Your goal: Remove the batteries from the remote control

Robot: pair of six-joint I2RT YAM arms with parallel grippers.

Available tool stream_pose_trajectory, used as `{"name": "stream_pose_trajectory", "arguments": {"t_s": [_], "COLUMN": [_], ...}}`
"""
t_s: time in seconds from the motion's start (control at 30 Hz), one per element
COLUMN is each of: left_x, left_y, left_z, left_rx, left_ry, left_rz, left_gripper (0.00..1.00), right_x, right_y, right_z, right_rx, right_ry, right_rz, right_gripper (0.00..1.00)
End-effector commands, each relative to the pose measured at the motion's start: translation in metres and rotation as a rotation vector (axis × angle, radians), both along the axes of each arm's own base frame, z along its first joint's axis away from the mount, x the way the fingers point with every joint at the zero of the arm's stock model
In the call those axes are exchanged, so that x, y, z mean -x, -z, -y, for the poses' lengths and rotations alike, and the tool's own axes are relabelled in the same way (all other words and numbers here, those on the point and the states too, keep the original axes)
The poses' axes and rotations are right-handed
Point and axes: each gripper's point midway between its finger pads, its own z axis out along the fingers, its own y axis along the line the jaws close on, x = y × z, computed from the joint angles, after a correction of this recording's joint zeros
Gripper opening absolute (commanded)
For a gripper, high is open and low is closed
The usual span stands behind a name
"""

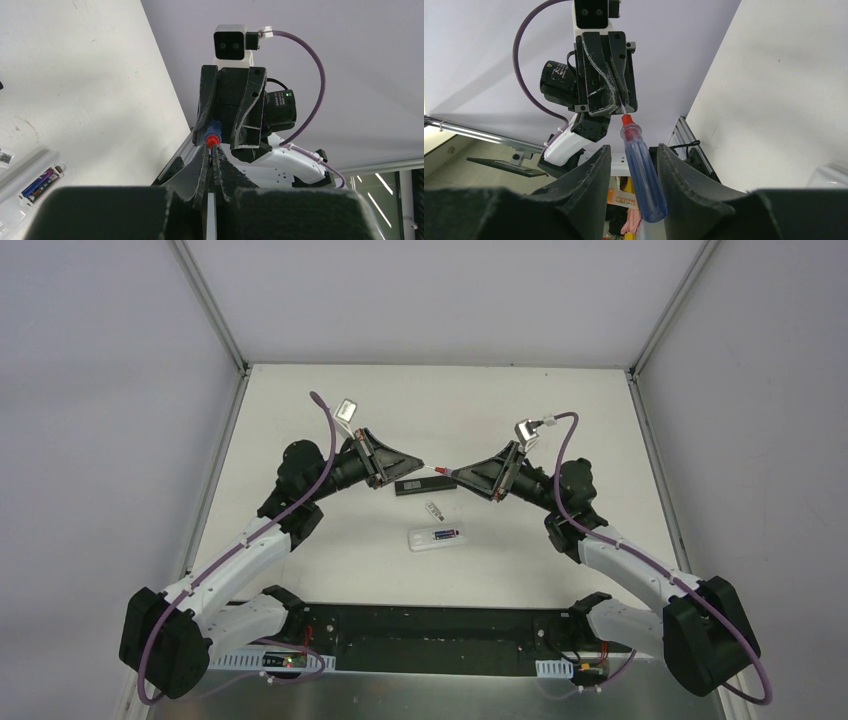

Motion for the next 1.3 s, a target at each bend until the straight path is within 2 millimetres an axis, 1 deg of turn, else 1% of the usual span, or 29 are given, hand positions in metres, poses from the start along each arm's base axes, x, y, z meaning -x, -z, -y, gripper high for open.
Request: {"name": "stream_pose_trajectory", "arguments": {"t_s": [0.0, 0.17, 0.23, 0.3, 0.4, 0.57, 0.6, 0.63, 0.93, 1.0, 1.03, 1.1, 1.2, 1.23, 1.27], "left_x": [0.003, 0.002, 0.002, 0.001, 0.001, 0.001, 0.001, 0.002, 0.001, 0.0, 0.001, 0.001, 0.002, 0.002, 0.002], "left_y": [-0.015, -0.011, -0.009, -0.008, -0.008, -0.006, -0.005, -0.006, -0.006, -0.007, -0.006, -0.005, -0.003, -0.001, 0.0], "left_z": [-0.001, -0.001, -0.001, 0.0, 0.0, 0.001, 0.001, 0.001, 0.002, 0.002, 0.003, 0.003, 0.002, 0.002, 0.002], "left_rx": [0.062, 0.07, 0.068, 0.068, 0.067, 0.065, 0.063, 0.064, 0.054, 0.053, 0.052, 0.05, 0.04, 0.033, 0.026], "left_ry": [-0.001, -0.007, -0.009, -0.006, -0.004, 0.003, 0.004, 0.004, 0.006, 0.006, 0.009, 0.012, 0.011, 0.012, 0.008], "left_rz": [0.039, 0.026, 0.02, 0.015, 0.011, 0.002, -0.001, -0.002, 0.0, 0.001, 0.0, -0.003, -0.003, -0.007, -0.009], "left_gripper": [0.0, 0.0, 0.0, 0.0, 0.0, 0.0, 0.0, 0.0, 0.0, 0.0, 0.0, 0.0, 0.0, 0.0, 0.03], "right_x": [0.002, 0.005, 0.005, 0.005, 0.005, 0.002, 0.001, 0.0, 0.003, 0.003, 0.003, 0.002, 0.001, 0.001, 0.001], "right_y": [-0.033, -0.033, -0.033, -0.033, -0.032, -0.032, -0.032, -0.031, -0.029, -0.029, -0.029, -0.028, -0.027, -0.025, -0.025], "right_z": [-0.003, -0.007, -0.006, -0.006, -0.007, -0.005, -0.005, -0.004, -0.006, -0.006, -0.006, -0.006, -0.006, -0.006, -0.006], "right_rx": [-0.043, -0.036, -0.034, -0.033, -0.029, -0.026, -0.025, -0.021, -0.01, -0.01, -0.01, -0.01, -0.006, -0.002, 0.002], "right_ry": [0.001, -0.019, -0.014, -0.011, -0.011, 0.011, 0.016, 0.024, 0.003, 0.003, 0.005, 0.007, 0.011, 0.012, 0.013], "right_rz": [0.131, 0.134, 0.143, 0.15, 0.154, 0.16, 0.16, 0.158, 0.154, 0.154, 0.153, 0.15, 0.141, 0.138, 0.135], "right_gripper": [0.38, 0.38, 0.36, 0.32, 0.3, 0.46, 0.49, 0.49, 0.31, 0.22, 0.2, 0.11, 0.01, 0.0, 0.0]}}
